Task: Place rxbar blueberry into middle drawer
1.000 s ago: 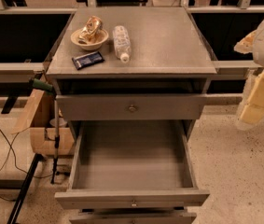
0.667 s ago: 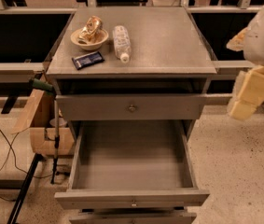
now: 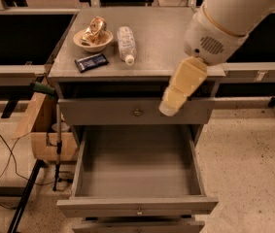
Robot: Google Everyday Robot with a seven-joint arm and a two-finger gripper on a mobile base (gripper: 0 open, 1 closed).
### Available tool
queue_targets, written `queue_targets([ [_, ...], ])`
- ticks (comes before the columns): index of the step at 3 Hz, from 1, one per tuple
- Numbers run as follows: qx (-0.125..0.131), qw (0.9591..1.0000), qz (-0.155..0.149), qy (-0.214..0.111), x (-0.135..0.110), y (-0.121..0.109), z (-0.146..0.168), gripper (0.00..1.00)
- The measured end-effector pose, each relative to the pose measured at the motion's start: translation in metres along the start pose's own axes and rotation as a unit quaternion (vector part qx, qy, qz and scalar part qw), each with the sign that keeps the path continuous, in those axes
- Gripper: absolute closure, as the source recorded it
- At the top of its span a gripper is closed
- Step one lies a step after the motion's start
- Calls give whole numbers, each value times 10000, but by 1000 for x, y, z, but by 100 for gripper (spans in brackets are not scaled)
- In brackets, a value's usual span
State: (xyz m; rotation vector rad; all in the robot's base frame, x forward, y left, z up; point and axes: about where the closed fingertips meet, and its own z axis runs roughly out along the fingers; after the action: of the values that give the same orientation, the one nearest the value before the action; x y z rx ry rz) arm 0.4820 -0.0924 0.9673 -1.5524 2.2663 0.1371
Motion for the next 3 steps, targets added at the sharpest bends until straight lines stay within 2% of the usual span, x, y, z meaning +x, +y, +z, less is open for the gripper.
queue_targets([
  [1, -246, 9978, 554, -276, -41, 13, 25, 0],
  [2, -124, 9922, 1070, -620, -63, 7, 27, 0],
  [3, -121, 9920, 1066, -658, -66, 6, 29, 0],
])
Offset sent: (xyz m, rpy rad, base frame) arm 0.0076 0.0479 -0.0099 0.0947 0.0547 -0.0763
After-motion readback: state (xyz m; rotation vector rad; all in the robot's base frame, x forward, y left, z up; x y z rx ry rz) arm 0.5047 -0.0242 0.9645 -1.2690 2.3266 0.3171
